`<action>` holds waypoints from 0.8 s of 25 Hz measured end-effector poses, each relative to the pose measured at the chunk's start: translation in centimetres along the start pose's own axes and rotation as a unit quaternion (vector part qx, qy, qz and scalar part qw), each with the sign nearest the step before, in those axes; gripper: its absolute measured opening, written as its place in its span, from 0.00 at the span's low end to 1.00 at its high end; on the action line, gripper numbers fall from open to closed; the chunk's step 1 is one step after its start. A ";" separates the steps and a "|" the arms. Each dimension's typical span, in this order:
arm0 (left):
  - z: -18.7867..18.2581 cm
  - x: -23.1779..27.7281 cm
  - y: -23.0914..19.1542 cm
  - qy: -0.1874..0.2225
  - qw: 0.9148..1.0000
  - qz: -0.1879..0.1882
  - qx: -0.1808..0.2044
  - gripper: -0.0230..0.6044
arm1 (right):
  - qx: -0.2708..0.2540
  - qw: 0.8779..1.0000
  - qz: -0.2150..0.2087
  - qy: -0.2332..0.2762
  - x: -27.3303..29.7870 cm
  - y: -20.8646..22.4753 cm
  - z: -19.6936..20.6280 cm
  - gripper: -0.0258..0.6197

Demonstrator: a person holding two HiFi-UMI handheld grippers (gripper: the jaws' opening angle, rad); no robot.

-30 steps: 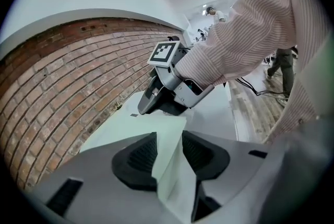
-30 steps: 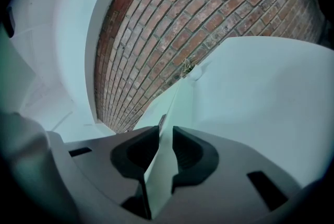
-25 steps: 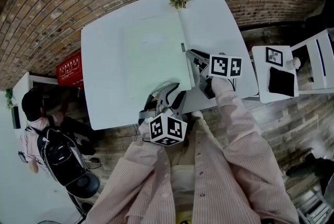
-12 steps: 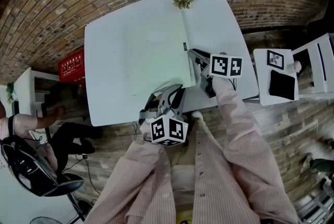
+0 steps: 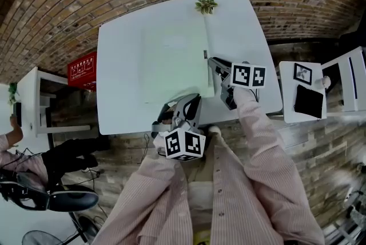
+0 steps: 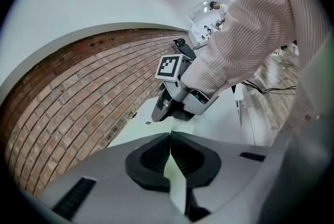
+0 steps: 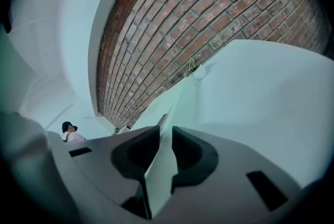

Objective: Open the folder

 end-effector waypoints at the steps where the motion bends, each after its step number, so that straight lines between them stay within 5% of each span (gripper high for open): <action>1: -0.1 -0.1 0.0 -0.001 1.000 -0.005 -0.002 0.03 | 0.000 1.000 -0.002 -0.001 0.0 0.0 0.0 0.16; 20: -0.7 -4.5 -2.2 0.028 0.986 -0.141 -0.087 0.03 | -0.045 0.999 0.000 -0.026 0.1 -0.1 -0.4 0.16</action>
Point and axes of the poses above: the fingertips, and each gripper's own axes: x forward along the fingers, y to its right, z out of its underside, the point moved 9 cm from there along -x, backward along the fingers, and after that the axes turned 3 degrees about -x, right-handed, at the moved point
